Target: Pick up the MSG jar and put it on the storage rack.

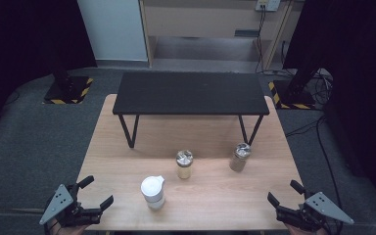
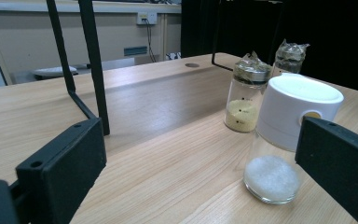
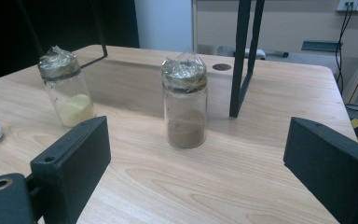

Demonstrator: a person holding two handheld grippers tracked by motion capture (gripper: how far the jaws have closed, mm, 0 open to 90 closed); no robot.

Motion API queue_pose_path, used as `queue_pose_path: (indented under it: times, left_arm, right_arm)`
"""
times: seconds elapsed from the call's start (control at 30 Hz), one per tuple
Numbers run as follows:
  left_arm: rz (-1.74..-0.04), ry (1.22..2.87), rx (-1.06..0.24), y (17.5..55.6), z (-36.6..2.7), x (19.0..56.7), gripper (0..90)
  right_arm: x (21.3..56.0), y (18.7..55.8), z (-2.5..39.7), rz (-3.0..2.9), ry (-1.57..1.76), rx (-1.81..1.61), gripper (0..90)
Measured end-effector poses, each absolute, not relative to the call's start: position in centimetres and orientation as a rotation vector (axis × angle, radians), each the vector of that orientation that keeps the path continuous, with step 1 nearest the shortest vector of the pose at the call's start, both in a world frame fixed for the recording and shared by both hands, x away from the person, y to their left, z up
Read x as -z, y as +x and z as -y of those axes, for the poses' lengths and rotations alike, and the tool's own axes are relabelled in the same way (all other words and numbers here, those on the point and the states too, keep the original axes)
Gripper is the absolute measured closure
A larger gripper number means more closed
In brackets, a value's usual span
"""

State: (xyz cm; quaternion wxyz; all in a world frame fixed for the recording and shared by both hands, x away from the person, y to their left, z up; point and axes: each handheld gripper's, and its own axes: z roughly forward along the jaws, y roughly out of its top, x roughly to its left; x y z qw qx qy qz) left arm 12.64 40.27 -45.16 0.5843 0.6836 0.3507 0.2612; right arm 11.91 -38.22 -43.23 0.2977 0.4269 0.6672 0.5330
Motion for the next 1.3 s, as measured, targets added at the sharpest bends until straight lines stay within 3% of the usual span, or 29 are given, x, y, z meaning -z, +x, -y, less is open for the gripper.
queue_pose_path:
  times: [0.6,1.3]
  left_arm:
    - [-0.84,1.614,-0.613,12.1,-40.2,44.7,0.9]
    - [-0.795,1.708,-0.525,13.0,-40.1,40.2,1.0]
  right_arm:
    - [43.3,12.0,38.4,-1.778,1.133,-1.438,7.6]
    - [43.3,12.1,38.6,-1.776,1.15,-1.45,7.6]
